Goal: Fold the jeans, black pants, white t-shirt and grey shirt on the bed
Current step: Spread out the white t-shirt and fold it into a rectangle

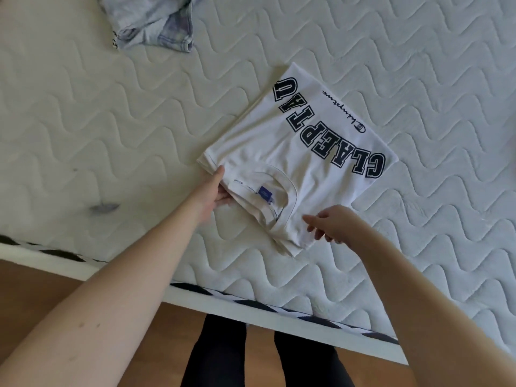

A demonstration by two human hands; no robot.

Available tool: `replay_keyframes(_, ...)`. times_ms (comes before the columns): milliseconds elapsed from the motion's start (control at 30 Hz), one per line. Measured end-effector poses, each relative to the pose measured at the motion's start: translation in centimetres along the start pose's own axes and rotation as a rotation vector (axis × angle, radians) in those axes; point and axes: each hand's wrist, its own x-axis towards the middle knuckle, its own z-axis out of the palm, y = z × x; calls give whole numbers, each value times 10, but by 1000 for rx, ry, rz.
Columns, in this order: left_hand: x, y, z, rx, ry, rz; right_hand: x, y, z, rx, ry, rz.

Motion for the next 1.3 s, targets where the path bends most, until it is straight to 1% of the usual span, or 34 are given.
replay_keyframes(100, 1, -11, -2, -25, -4, 15, 17, -49, -10, 46, 104, -249)
replay_keyframes(133, 1, -15, -3, -44, -8, 14, 24, -67, -9, 24, 138, -332)
replay_keyframes(233, -1, -23, -5, -91, -28, 13, 48, -116, 4, -118, 194, -561)
replay_keyframes(333, -3, -28, -6, -123, -35, 74, 75, -156, 23, -295, 200, -687)
replay_keyframes(433, -4, -34, -6, -143, -25, 144, 101, -183, 35, -563, 211, -734)
replay_keyframes(500, -7, -35, -4, -171, 0, 150, 116, -197, 38, -717, 188, -770)
replay_keyframes(567, -8, -36, 0, -223, 17, 112, 129, -208, 40, -853, 150, -805)
replay_keyframes(633, -12, -39, 6, -253, -2, 41, 137, -219, 41, -928, 116, -817)
replay_keyframes(733, -23, -51, 15, -217, -108, -17, 143, -233, 37, -1024, 92, -834)
replay_keyframes(867, -39, -81, 37, -233, -216, -68, 147, -242, 33, -1066, 41, -827)
replay_keyframes(933, -47, -95, 50, -277, -261, -57, 148, -244, 33, -1091, 36, -821)
replay_keyframes(1000, -55, -104, 61, -269, -284, -48, 149, -245, 34, -1120, 36, -821)
replay_keyframes(1067, -61, -110, 72, -151, -246, -10, 152, -246, 33, -1127, 31, -821)
replay_keyframes(1133, -68, -112, 84, -28, -174, 40, 154, -245, 32, -1118, 28, -823)
replay_keyframes(1200, -74, -115, 93, 35, -123, 92, 155, -244, 32, -1080, 30, -844)
replay_keyframes(1233, -76, -117, 95, 32, -126, 100, 155, -244, 32, -1043, 29, -856)
replay_keyframes(1300, -80, -121, 100, -74, -183, 47, 156, -241, 30, -963, 22, -864)
